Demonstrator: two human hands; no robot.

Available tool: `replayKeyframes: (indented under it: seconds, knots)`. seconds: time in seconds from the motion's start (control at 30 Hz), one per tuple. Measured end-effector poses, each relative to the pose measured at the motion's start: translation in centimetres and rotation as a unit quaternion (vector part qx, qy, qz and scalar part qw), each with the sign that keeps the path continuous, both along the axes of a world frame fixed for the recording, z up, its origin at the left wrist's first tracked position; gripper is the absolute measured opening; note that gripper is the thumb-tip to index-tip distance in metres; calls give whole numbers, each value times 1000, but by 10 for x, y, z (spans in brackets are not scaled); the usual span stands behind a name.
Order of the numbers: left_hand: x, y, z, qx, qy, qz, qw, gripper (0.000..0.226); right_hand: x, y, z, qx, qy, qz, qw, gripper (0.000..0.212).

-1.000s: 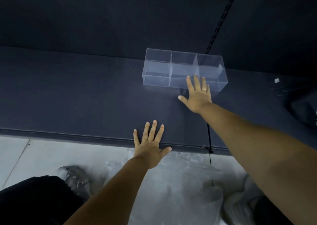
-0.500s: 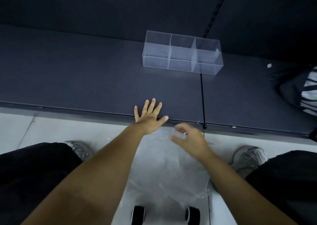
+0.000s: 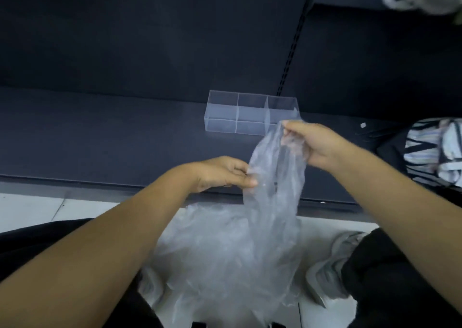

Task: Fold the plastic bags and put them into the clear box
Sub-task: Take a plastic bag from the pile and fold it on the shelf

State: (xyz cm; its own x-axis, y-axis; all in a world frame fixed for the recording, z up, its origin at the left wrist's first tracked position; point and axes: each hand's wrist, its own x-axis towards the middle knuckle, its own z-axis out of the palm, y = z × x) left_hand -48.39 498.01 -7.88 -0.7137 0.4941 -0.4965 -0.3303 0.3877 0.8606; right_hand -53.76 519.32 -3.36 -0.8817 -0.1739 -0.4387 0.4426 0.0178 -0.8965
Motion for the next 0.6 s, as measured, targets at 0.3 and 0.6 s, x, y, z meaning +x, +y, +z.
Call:
replayKeyframes:
  seconds: [0.3, 0.6]
  knots:
    - [-28, 3, 106, 106, 54, 256, 959, 15, 24, 31, 87, 151, 97, 168, 969, 106]
    - [-24, 40, 133, 150, 90, 304, 936, 21, 32, -13, 76, 74, 182, 112, 974, 28]
